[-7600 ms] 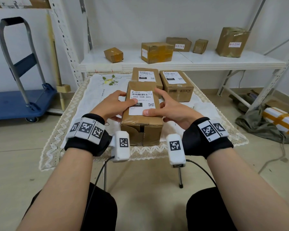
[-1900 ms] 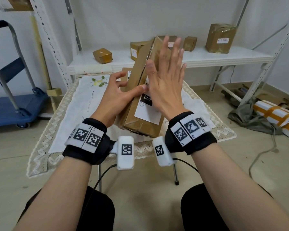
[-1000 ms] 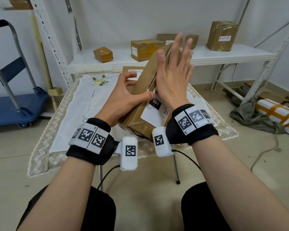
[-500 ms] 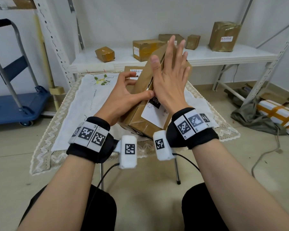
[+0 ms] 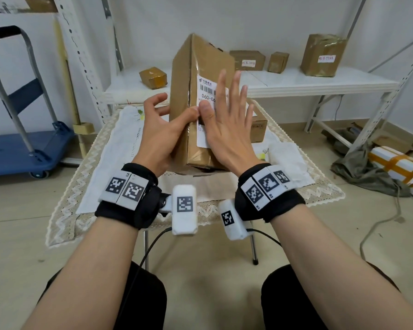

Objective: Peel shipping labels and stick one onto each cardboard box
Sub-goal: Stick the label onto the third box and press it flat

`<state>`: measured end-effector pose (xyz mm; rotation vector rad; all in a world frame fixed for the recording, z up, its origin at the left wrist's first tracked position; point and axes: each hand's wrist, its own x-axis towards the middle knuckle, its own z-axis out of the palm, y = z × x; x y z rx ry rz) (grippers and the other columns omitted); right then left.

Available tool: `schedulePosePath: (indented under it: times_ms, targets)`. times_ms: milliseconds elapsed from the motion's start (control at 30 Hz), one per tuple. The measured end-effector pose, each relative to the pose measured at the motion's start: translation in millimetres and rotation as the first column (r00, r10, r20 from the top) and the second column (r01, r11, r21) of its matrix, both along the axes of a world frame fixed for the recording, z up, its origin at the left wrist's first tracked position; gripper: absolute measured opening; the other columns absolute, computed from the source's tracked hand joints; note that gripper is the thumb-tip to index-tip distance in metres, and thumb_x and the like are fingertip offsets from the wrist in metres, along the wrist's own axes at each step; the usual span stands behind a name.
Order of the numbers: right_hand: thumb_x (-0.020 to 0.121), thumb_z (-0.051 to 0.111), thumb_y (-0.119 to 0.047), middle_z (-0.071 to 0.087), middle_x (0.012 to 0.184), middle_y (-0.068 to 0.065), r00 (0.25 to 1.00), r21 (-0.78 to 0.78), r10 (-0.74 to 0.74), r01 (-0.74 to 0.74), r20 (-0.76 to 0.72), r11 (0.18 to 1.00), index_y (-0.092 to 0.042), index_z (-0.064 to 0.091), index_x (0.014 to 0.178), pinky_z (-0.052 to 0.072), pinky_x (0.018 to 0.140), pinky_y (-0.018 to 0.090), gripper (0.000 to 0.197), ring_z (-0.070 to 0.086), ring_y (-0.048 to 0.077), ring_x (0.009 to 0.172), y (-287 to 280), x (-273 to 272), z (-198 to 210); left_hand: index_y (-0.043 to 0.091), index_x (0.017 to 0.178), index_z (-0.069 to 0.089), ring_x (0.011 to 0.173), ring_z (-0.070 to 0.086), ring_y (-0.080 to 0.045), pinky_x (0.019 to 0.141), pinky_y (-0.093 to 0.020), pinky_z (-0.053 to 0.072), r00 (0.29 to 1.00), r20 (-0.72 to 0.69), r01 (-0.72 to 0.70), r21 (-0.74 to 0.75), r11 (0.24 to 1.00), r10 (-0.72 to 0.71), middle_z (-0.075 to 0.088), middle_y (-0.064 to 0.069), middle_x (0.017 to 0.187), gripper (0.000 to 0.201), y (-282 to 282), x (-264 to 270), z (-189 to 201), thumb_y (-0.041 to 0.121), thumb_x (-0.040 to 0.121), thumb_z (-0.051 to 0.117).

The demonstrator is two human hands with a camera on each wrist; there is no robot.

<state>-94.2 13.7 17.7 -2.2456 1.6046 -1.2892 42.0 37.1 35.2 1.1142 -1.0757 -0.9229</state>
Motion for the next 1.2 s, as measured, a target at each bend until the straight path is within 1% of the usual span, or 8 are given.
schedulePosePath:
  times_ms: [267, 400, 500, 633, 700, 833, 1000, 1200]
  targets:
    - [0.105, 0.017, -0.058, -0.026, 0.167, -0.003, 0.993, 0.094, 0.12, -0.117, -0.018, 0.989, -0.035, -0.015, 0.159, -0.017, 0.122, 0.048, 0.068, -0.024, 0.022, 0.154, 3.0, 2.1, -10.0, 0.026, 0.139, 0.032, 0.091, 0.075, -0.008, 0.064, -0.02, 0.056, 0.975, -0.201, -0.088, 0.022, 0.996, 0.09, 0.065, -0.005, 0.129, 0.075, -7.2, 13.8, 2.4, 0.024, 0.083, 0.082]
    - [0.105, 0.016, -0.06, -0.026, 0.167, -0.003, 0.996, 0.161, 0.092, -0.089, -0.01, 0.983, -0.036, -0.016, 0.159, -0.016, 0.123, 0.052, 0.067, -0.025, 0.022, 0.154, -0.2, -3.7, -16.0, 0.028, 0.14, 0.032, 0.095, 0.074, -0.006, 0.073, -0.025, 0.055, 0.971, -0.212, -0.104, 0.033, 0.994, 0.108, 0.066, 0.0, 0.126, 0.076, -9.0, 19.3, 2.5, 0.026, 0.083, 0.082]
    - [0.104, 0.015, -0.061, -0.027, 0.167, -0.003, 0.998, 0.147, 0.051, -0.055, 0.029, 0.988, -0.035, -0.017, 0.159, -0.014, 0.123, 0.054, 0.069, -0.024, 0.022, 0.154, -2.1, -8.0, -13.1, 0.028, 0.14, 0.032, 0.085, 0.072, 0.001, 0.066, -0.018, 0.054, 0.974, -0.201, -0.107, 0.021, 0.994, 0.109, 0.064, 0.001, 0.125, 0.075, -8.7, 16.3, 1.6, 0.024, 0.084, 0.082]
    - [0.105, 0.016, -0.06, -0.026, 0.167, -0.004, 0.997, 0.102, 0.062, -0.066, 0.037, 0.993, -0.036, -0.016, 0.159, -0.013, 0.123, 0.055, 0.068, -0.023, 0.022, 0.154, -1.4, -5.8, -6.3, 0.027, 0.14, 0.033, 0.096, 0.073, -0.01, 0.073, -0.023, 0.057, 0.974, -0.202, -0.099, 0.006, 0.995, 0.098, 0.061, -0.001, 0.127, 0.076, -8.7, 10.2, -1.3, 0.02, 0.083, 0.083]
    - [0.105, 0.018, -0.06, -0.027, 0.167, -0.003, 0.997, 0.106, 0.074, -0.076, 0.022, 0.992, -0.036, -0.016, 0.159, -0.014, 0.123, 0.054, 0.068, -0.023, 0.023, 0.154, -0.3, -3.1, -7.9, 0.027, 0.14, 0.033, 0.096, 0.073, -0.009, 0.071, -0.022, 0.057, 0.976, -0.205, -0.081, 0.007, 0.997, 0.081, 0.062, 0.0, 0.128, 0.075, -8.4, 7.5, 0.0, 0.021, 0.084, 0.082]
    - [0.105, 0.018, -0.06, -0.026, 0.167, -0.003, 0.996, 0.145, 0.091, -0.093, 0.025, 0.985, -0.037, -0.016, 0.159, -0.014, 0.122, 0.052, 0.068, -0.022, 0.024, 0.154, -1.1, -1.3, -14.5, 0.027, 0.142, 0.033, 0.085, 0.074, -0.002, 0.062, -0.02, 0.055, 0.972, -0.23, -0.047, 0.015, 0.999, 0.049, 0.066, 0.001, 0.128, 0.074, -8.0, 7.5, 0.6, 0.017, 0.086, 0.08]
    - [0.103, 0.014, -0.063, -0.025, 0.167, -0.003, 0.998, 0.227, 0.039, -0.049, 0.049, 0.973, -0.038, -0.018, 0.158, -0.011, 0.123, 0.057, 0.068, -0.021, 0.025, 0.154, -8.0, -12.0, -21.1, 0.029, 0.143, 0.031, 0.086, 0.074, -0.002, 0.066, -0.022, 0.054, 0.969, -0.241, -0.042, 0.025, 0.999, 0.047, 0.066, 0.003, 0.129, 0.078, -7.0, 12.6, 1.5, 0.014, 0.085, 0.08]
    - [0.105, 0.014, -0.06, -0.025, 0.167, -0.003, 0.996, 0.103, 0.041, -0.05, 0.085, 0.993, -0.037, -0.013, 0.16, -0.012, 0.124, 0.054, 0.066, -0.021, 0.024, 0.155, -2.9, -5.1, -2.3, 0.031, 0.146, 0.027, 0.09, 0.072, 0.0, 0.065, -0.015, 0.053, 0.988, -0.155, 0.019, -0.003, 1.0, -0.019, 0.058, 0.007, 0.128, 0.082, -2.0, -0.5, -2.2, 0.014, 0.085, 0.08]
